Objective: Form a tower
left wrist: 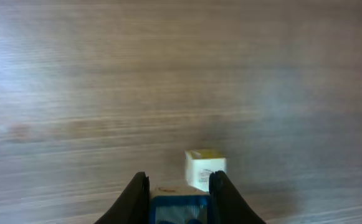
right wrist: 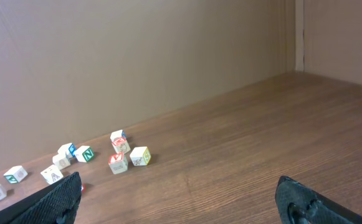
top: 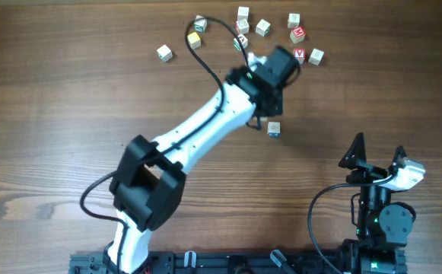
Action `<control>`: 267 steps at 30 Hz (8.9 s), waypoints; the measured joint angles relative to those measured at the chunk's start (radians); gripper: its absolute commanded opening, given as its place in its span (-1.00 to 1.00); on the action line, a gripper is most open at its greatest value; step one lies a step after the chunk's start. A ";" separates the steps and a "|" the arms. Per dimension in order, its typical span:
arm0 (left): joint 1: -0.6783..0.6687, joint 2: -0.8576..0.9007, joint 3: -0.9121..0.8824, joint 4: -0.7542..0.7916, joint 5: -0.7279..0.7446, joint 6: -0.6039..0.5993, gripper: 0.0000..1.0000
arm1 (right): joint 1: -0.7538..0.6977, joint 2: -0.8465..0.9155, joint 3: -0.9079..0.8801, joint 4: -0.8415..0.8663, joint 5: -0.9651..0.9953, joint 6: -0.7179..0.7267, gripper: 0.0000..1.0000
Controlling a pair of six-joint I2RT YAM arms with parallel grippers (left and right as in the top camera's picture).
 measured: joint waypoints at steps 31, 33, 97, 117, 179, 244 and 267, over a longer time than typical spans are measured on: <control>-0.115 0.005 -0.225 0.320 -0.076 -0.081 -0.84 | 0.000 0.000 0.000 0.000 0.000 0.000 1.00; -0.115 0.005 -0.225 0.321 -0.096 -0.081 -0.79 | 0.000 0.000 0.000 0.000 0.000 0.000 1.00; 0.463 -0.618 -0.035 -0.024 -0.318 0.179 1.00 | 0.000 0.000 0.000 0.000 0.000 0.000 1.00; 0.668 -0.593 -0.038 -0.354 -0.237 0.012 1.00 | -0.002 0.496 0.390 -0.013 -0.474 0.636 0.99; 0.535 -0.861 -0.039 -0.618 0.001 0.024 1.00 | 0.266 1.908 1.822 -0.862 -0.066 0.093 -0.70; 0.535 -0.861 -0.039 -0.617 0.001 0.024 1.00 | 0.557 1.752 1.316 -0.835 0.008 0.212 -0.38; 0.535 -0.861 -0.039 -0.618 0.001 0.024 1.00 | 0.190 1.841 1.329 -0.375 -0.111 0.066 0.46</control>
